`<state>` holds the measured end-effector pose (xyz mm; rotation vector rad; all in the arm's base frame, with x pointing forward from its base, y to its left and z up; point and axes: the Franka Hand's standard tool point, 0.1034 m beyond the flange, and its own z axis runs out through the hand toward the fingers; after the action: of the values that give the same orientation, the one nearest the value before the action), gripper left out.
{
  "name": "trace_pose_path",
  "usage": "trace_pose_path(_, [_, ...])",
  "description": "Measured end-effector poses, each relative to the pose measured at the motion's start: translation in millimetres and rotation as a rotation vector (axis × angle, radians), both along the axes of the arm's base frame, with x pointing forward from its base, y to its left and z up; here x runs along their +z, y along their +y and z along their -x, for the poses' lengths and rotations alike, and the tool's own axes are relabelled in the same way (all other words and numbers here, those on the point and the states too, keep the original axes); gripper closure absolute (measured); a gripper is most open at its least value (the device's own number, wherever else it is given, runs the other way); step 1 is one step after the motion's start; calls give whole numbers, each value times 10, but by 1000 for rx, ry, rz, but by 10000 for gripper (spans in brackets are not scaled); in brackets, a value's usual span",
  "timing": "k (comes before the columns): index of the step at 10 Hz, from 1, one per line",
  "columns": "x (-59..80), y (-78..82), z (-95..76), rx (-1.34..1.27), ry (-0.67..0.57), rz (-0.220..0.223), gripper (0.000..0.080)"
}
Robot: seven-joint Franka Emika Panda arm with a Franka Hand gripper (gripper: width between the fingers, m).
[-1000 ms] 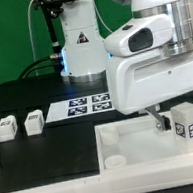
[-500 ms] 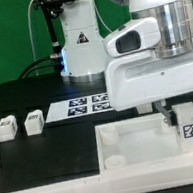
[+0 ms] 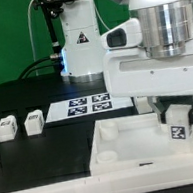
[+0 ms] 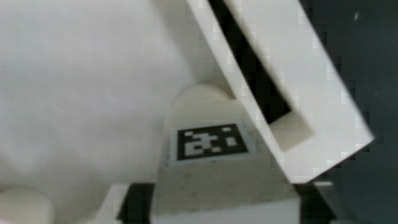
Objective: Assemble one leg
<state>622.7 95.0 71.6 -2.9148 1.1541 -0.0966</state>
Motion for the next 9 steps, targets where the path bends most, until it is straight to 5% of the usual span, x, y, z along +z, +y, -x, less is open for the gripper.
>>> trace_pose_path(4, [12,-235,30,-231,11,49,479])
trace_pose_path(5, [1,-224,36,-256,14,38,366])
trace_pose_path(6, [-1,-217,37,-255,15,34,366])
trace_pose_path(8, [-2,-212,38,-255,15,33,166])
trace_pose_path(9, [-4,-211,39,-255,16,33,166])
